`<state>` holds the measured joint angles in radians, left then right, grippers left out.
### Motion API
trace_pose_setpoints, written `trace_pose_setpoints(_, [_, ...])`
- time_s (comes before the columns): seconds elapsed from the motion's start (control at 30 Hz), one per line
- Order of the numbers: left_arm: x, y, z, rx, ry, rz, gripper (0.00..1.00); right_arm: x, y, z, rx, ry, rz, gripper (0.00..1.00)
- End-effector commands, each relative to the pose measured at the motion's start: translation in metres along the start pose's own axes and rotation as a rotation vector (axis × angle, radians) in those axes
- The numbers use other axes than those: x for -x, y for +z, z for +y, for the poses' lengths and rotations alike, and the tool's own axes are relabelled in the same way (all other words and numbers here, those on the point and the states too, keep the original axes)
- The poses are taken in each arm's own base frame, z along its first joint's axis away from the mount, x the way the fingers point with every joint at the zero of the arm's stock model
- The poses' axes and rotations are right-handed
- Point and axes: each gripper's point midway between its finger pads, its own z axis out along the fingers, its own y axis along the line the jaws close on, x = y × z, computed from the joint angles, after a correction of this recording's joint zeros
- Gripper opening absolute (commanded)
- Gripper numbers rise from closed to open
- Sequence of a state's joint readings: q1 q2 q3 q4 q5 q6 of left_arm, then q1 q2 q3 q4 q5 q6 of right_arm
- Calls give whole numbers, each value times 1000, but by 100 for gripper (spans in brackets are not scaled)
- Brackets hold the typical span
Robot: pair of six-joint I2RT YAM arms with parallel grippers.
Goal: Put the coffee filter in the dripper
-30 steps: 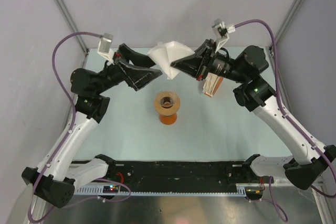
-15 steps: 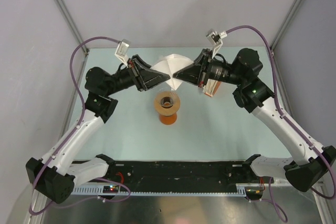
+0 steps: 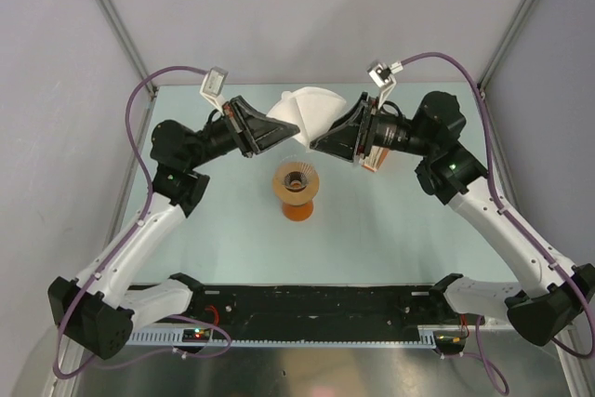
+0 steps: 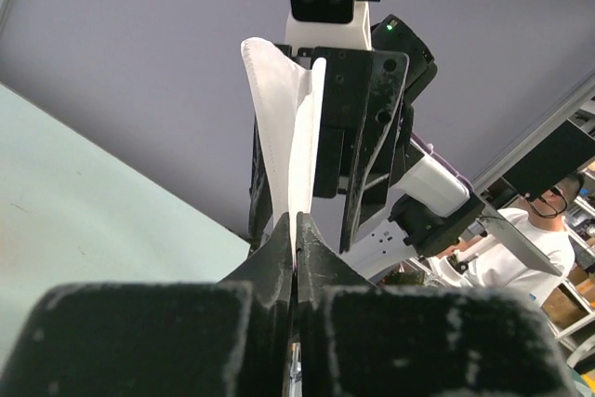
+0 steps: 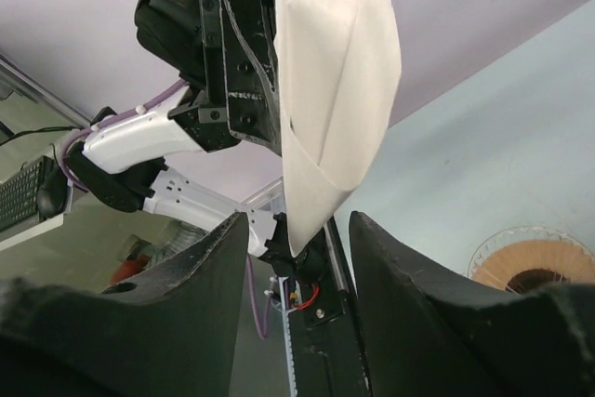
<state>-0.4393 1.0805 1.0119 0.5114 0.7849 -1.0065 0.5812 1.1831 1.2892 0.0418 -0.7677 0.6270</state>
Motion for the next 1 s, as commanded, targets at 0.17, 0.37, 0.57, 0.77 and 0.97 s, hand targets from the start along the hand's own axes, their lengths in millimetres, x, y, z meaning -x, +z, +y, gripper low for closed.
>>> trace_pose_setpoints(0.17, [10,2,-1,-11,-19,-38,0,4,6,5,32,-39,-34,30])
trace_pose_setpoints(0.37, [22,-3,0,7,0,-71,18,1,4,2,23,-41,-21,1])
trace_pose_setpoints(0.57, [46,-10,7,43,24,-120,20,-2,4,0,28,-26,-17,0])
trace_pose_setpoints(0.77, [48,-10,6,35,23,-118,0,0,5,2,45,-32,-21,0])
trace_pose_setpoints(0.97, [38,-6,-1,3,12,-96,59,5,7,3,56,-43,-42,0])
